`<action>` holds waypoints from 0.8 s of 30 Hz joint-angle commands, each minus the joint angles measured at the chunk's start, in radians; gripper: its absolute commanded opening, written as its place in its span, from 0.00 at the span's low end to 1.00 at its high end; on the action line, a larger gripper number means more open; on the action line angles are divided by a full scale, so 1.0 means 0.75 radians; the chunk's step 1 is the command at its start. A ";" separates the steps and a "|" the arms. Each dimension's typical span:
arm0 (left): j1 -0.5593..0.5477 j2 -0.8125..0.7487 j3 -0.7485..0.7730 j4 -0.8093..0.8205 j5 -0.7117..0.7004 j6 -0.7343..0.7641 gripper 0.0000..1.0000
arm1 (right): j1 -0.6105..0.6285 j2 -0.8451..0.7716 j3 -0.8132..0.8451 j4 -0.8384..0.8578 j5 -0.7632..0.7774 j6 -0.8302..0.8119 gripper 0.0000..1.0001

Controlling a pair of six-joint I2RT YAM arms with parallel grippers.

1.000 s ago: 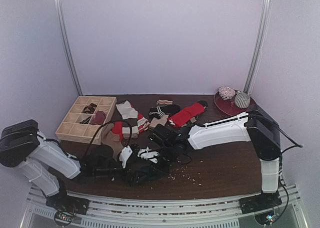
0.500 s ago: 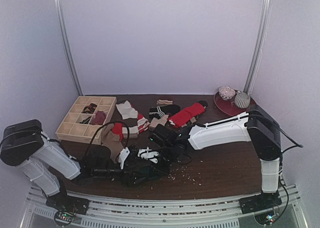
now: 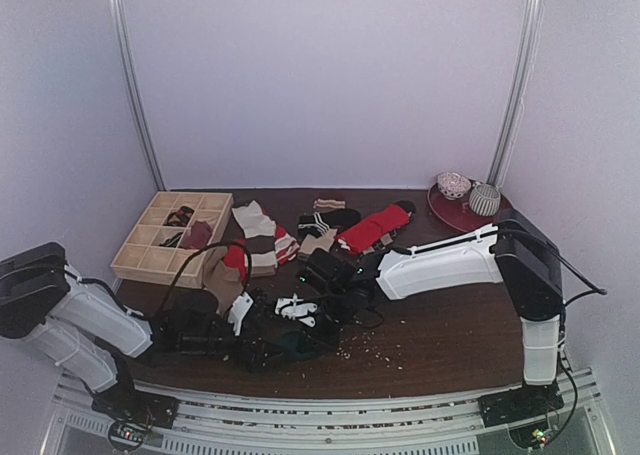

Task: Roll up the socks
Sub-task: Pick up a pair of socks from the center of the board.

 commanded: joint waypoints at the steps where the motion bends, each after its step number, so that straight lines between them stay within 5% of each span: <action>1: 0.048 0.088 -0.045 0.281 0.069 -0.068 0.98 | -0.002 0.127 -0.110 -0.275 0.155 0.000 0.10; 13: 0.066 0.291 -0.008 0.442 0.290 -0.134 0.97 | -0.002 0.136 -0.112 -0.286 0.163 -0.001 0.10; 24: 0.064 0.420 -0.021 0.445 0.378 -0.176 0.76 | -0.002 0.127 -0.118 -0.283 0.177 0.002 0.10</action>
